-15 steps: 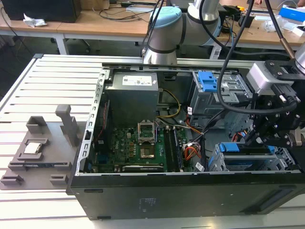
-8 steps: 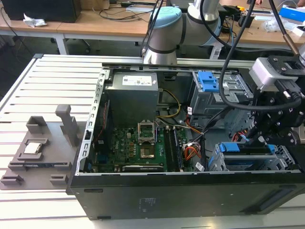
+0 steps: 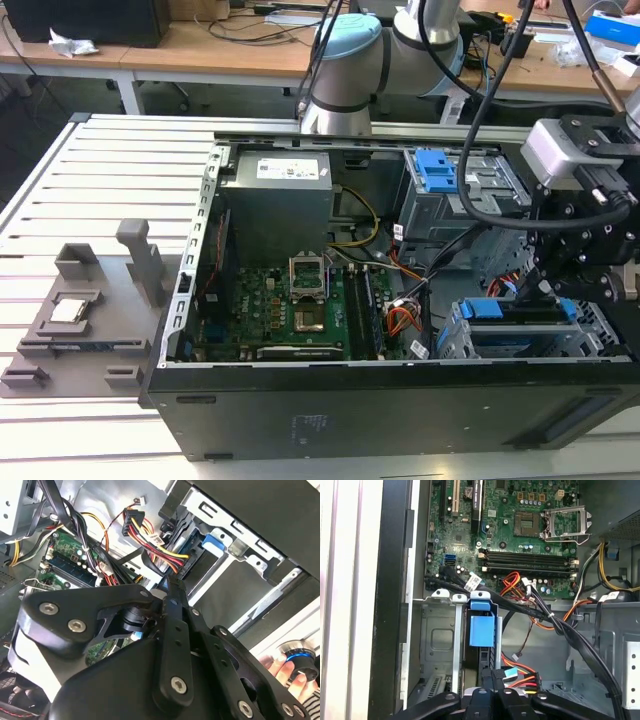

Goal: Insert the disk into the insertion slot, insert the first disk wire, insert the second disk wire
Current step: 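Insert the second disk wire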

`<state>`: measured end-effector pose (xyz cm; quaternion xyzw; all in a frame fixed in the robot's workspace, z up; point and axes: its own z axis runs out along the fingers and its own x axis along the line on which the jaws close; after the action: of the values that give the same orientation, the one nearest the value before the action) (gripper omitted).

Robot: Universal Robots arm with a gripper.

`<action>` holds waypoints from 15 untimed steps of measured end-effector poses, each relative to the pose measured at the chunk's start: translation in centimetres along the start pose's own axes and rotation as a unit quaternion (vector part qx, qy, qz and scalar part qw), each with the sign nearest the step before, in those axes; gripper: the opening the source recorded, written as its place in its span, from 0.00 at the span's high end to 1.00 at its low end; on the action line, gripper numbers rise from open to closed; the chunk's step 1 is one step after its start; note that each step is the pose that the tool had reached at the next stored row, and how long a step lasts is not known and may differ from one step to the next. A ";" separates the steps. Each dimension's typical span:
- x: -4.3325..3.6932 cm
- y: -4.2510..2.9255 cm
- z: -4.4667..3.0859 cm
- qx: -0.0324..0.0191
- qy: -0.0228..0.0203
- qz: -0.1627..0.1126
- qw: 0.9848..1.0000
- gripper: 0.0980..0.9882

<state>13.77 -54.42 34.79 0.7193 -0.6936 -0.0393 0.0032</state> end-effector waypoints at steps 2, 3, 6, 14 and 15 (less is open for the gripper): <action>0.01 0.10 0.02 0.000 0.000 0.000 1.000 0.99; 0.01 0.10 0.04 0.000 0.000 0.000 1.000 0.99; 0.01 0.09 0.19 0.000 0.000 0.000 1.000 0.99; 0.11 0.07 0.66 0.000 0.000 0.000 1.000 0.99; 0.16 0.06 0.72 0.000 0.000 0.000 1.000 0.99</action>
<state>13.67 -54.55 34.06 0.7193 -0.6936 -0.0394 0.0030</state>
